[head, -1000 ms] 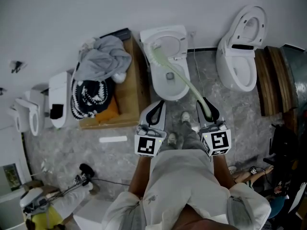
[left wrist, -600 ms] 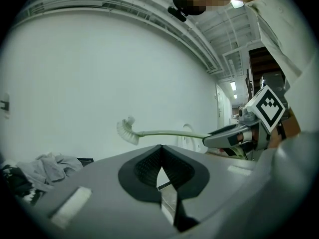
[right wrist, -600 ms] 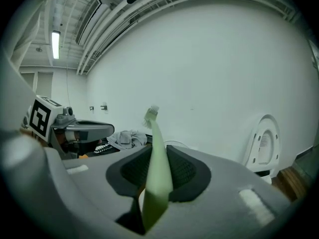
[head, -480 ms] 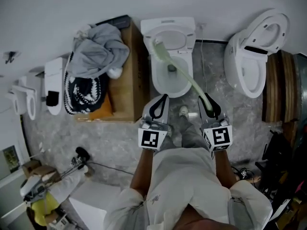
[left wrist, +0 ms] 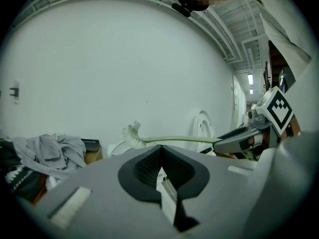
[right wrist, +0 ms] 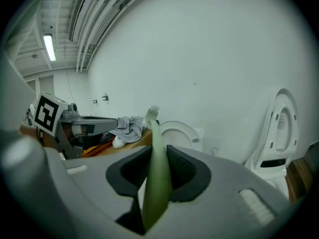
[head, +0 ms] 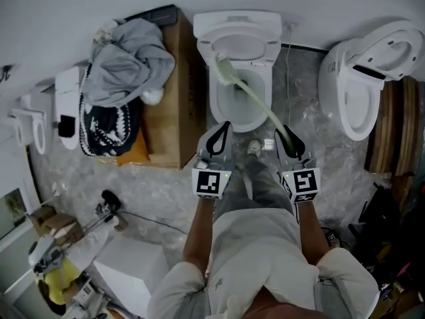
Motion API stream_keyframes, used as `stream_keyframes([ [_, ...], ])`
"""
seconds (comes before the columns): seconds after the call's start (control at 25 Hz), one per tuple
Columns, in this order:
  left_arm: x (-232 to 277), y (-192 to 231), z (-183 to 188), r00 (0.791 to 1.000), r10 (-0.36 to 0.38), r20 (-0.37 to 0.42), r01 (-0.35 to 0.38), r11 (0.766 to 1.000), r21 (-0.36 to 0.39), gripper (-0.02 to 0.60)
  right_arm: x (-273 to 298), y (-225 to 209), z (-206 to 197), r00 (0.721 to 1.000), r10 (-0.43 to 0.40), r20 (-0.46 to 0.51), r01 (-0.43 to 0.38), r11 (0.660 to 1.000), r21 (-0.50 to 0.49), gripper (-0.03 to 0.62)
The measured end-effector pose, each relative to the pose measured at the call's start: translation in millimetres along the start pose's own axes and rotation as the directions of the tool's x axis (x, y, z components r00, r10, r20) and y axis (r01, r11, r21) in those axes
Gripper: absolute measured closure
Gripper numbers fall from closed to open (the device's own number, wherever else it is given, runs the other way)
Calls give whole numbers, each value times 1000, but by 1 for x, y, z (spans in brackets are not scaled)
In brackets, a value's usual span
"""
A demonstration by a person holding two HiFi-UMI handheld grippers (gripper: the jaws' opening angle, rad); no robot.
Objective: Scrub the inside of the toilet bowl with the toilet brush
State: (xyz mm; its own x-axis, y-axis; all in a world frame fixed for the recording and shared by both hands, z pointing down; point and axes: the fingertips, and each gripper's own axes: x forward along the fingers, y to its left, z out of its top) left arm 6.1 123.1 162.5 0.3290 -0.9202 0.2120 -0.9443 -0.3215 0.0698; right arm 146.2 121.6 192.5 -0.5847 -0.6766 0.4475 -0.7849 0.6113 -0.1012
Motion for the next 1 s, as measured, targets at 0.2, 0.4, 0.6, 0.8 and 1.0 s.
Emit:
stream_keyframes([
  [0.2,22,3,-39,997,-22,-67,21,1000,-9,563,22,-14,-32,998,-10,-65,11,1000,20,503],
  [0.4,37,6,-69,994,-46,-103,42,998,-37,561,42,-22,-63,992,-26,-121,30,999,33,503],
  [0.6,49,18,-101,987,-78,-143,68,995,-70,563,66,-22,-96,983,-35,-183,42,999,30,503],
  [0.8,58,28,-137,975,-115,-189,98,990,-97,563,90,-19,-128,970,-49,-237,57,998,27,503],
  [1.0,65,42,-173,964,-129,-232,102,987,-125,561,115,-15,-152,960,-49,-277,59,998,27,503],
])
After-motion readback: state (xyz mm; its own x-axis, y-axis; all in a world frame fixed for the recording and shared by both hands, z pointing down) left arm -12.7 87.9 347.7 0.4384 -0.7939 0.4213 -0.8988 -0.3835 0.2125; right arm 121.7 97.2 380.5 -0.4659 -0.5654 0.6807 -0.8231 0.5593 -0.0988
